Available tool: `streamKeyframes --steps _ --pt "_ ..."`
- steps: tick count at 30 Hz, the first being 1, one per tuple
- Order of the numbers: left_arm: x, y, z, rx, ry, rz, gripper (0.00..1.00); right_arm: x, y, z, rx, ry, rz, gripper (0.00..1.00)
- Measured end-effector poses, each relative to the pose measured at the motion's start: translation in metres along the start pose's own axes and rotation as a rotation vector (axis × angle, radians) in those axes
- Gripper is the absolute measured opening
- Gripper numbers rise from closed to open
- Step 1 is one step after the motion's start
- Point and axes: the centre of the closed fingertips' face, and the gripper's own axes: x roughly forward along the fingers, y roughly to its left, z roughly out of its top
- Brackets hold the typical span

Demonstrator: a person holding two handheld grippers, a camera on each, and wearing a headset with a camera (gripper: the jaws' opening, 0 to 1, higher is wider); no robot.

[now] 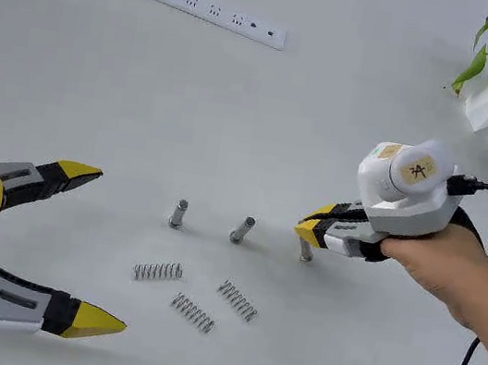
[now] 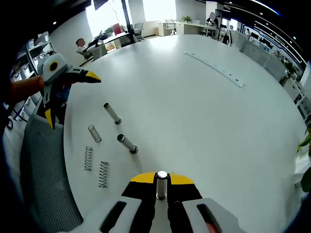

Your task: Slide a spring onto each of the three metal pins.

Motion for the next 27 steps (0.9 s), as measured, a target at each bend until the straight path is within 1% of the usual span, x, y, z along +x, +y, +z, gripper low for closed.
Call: streamKeyframes --steps 11,17,27 --pt "0.000 -0.001 0.001 0.005 0.004 -0.003 0.99 -0.010 0.001 -0.009 0.029 -0.036 -0.022 0.05" --pt "0.000 -0.002 0.002 0.008 0.005 -0.006 0.99 -0.013 0.002 -0.014 0.038 -0.042 -0.028 0.05" --pt "0.001 -0.004 0.003 0.013 0.007 -0.011 0.99 -0.017 0.012 -0.016 0.052 -0.052 -0.032 0.05"
